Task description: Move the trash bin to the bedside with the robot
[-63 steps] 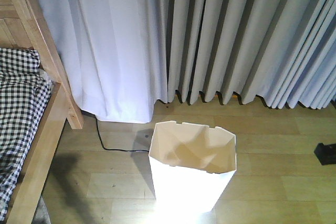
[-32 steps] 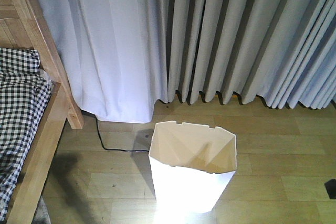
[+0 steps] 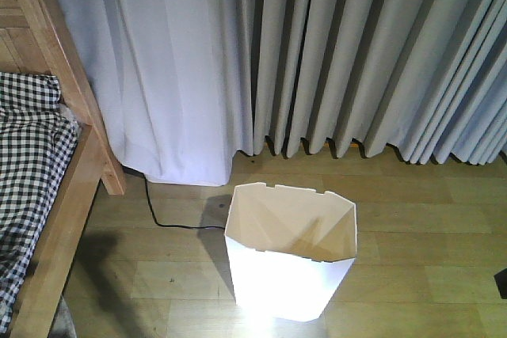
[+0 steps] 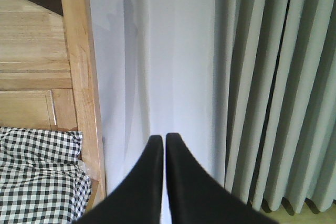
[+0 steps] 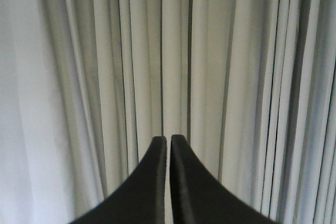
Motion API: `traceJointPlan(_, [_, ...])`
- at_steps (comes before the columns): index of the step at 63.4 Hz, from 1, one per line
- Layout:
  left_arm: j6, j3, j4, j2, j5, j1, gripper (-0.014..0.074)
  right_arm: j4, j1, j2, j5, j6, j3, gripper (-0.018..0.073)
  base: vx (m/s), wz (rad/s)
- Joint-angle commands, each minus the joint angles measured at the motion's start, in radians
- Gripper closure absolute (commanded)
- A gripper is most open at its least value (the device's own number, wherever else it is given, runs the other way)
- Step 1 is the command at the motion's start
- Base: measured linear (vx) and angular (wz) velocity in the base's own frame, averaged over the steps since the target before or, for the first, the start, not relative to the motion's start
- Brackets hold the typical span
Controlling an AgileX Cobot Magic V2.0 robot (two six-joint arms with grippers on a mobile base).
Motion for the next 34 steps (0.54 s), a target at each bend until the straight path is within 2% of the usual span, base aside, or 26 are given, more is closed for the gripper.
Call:
traceJointPlan(1, [-0.003,0.029,-0.010,-0.010,-0.067,-0.003,0.0602,-0.010,-0.004,-0.013,-0.067,-0.002,0.019,0.0570,0.00,0.00])
traceJointPlan(34, [-0.003,0.029,-0.010,-0.010,-0.067,-0.003,0.0602,-0.010,-0.004,-0.013,-0.067,-0.002,0.019,0.0570,0.00,0.00])
